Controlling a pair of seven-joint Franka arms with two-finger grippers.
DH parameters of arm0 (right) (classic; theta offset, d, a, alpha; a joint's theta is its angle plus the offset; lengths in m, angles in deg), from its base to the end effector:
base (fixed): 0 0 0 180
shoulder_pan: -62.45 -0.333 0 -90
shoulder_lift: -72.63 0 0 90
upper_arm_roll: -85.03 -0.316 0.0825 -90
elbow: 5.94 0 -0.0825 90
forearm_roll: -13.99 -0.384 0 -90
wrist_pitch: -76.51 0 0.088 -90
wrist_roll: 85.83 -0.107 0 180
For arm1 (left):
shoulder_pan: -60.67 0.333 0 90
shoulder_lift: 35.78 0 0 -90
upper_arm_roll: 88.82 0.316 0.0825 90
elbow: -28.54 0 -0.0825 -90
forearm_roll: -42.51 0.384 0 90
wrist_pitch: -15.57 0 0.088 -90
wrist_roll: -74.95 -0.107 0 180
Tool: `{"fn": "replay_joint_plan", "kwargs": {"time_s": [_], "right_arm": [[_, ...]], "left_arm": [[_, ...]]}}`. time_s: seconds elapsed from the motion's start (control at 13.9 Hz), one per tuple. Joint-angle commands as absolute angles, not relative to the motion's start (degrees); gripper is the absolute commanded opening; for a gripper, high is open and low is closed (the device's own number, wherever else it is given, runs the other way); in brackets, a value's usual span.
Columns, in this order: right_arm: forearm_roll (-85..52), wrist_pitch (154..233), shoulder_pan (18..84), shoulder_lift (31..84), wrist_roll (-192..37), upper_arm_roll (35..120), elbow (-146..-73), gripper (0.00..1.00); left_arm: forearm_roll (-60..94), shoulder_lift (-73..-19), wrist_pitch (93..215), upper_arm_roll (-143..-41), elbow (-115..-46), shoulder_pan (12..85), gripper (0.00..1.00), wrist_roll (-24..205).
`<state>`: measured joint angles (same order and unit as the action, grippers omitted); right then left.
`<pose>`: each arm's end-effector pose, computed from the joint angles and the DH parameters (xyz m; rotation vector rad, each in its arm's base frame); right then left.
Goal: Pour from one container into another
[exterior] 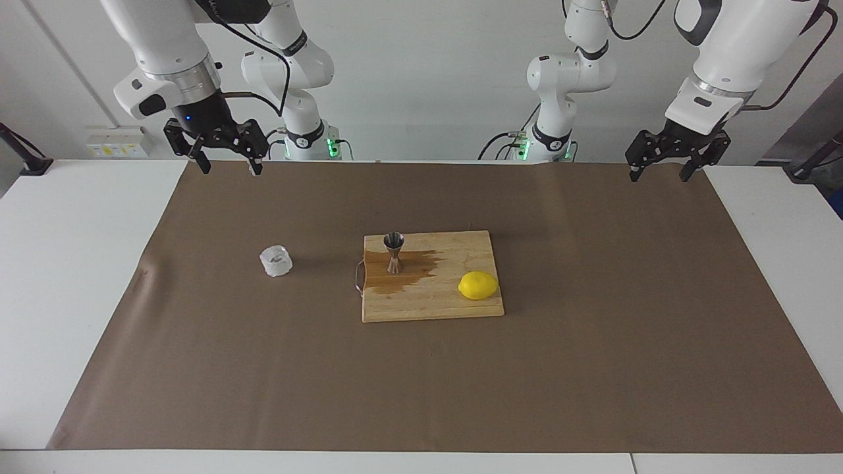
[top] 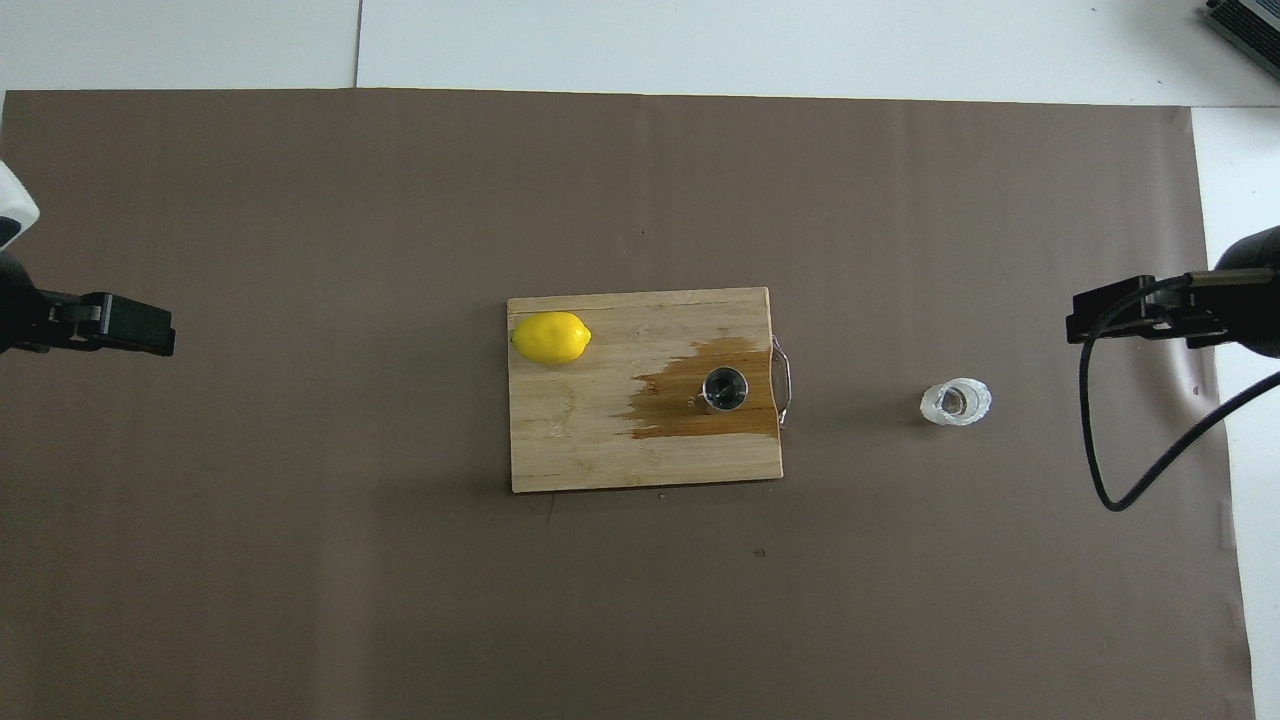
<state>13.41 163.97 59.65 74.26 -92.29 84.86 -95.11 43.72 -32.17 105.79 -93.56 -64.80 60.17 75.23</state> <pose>0.5406 0.0292 0.6430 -3.1303 0.0947 0.0035 0.5329 -0.0481 0.6315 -3.1128 0.1346 -0.0149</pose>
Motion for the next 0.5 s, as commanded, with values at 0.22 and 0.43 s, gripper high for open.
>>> {"fn": "replay_joint_plan", "kwargs": {"time_s": [0.22,0.43], "right_arm": [[14.96,162.73,58.93,73.78,-98.05,85.56,-93.83,1.00],[14.70,162.90,58.93,73.86,-98.05,85.56,-93.83,1.00]], "left_arm": [[43.21,-30.50,106.27,-93.30,-66.64,60.24,1.00,74.60],[43.21,-30.50,106.27,-93.30,-66.64,60.24,1.00,74.60]]}}
